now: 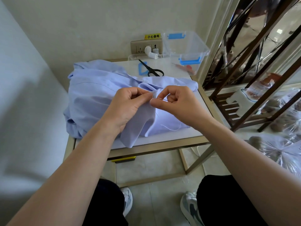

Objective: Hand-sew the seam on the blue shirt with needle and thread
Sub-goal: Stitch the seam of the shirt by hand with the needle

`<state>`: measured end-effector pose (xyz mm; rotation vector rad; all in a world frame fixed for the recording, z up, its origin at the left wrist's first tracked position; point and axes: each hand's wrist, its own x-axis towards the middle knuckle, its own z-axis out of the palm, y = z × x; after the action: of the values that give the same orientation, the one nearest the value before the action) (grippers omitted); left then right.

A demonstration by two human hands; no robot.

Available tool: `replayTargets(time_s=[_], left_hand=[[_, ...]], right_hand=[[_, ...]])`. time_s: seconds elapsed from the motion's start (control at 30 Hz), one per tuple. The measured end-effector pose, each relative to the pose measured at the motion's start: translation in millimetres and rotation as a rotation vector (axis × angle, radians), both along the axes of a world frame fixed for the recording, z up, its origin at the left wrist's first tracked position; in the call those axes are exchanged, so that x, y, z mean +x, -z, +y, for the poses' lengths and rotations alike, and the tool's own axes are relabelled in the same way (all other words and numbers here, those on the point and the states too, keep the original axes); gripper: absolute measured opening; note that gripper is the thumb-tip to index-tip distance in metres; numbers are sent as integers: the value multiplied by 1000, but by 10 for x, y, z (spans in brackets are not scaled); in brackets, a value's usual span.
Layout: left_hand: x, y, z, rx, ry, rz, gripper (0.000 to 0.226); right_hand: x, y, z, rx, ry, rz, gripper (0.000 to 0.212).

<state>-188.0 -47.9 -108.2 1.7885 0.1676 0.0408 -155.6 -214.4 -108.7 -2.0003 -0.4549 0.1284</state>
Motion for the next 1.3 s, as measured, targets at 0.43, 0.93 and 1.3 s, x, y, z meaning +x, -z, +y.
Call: replayTargets(time_s=[0.43, 0.93, 1.3], left_hand=[[14, 12, 29, -22, -28, 6, 19], [15, 19, 58, -15, -59, 7, 10], [-20, 1, 66, -15, 8, 0, 14]], right_hand=[[13, -52, -67, -95, -67, -20, 14], [28, -71, -264, -317, -327, 183, 27], [212, -57, -334, -138, 140, -7, 25]])
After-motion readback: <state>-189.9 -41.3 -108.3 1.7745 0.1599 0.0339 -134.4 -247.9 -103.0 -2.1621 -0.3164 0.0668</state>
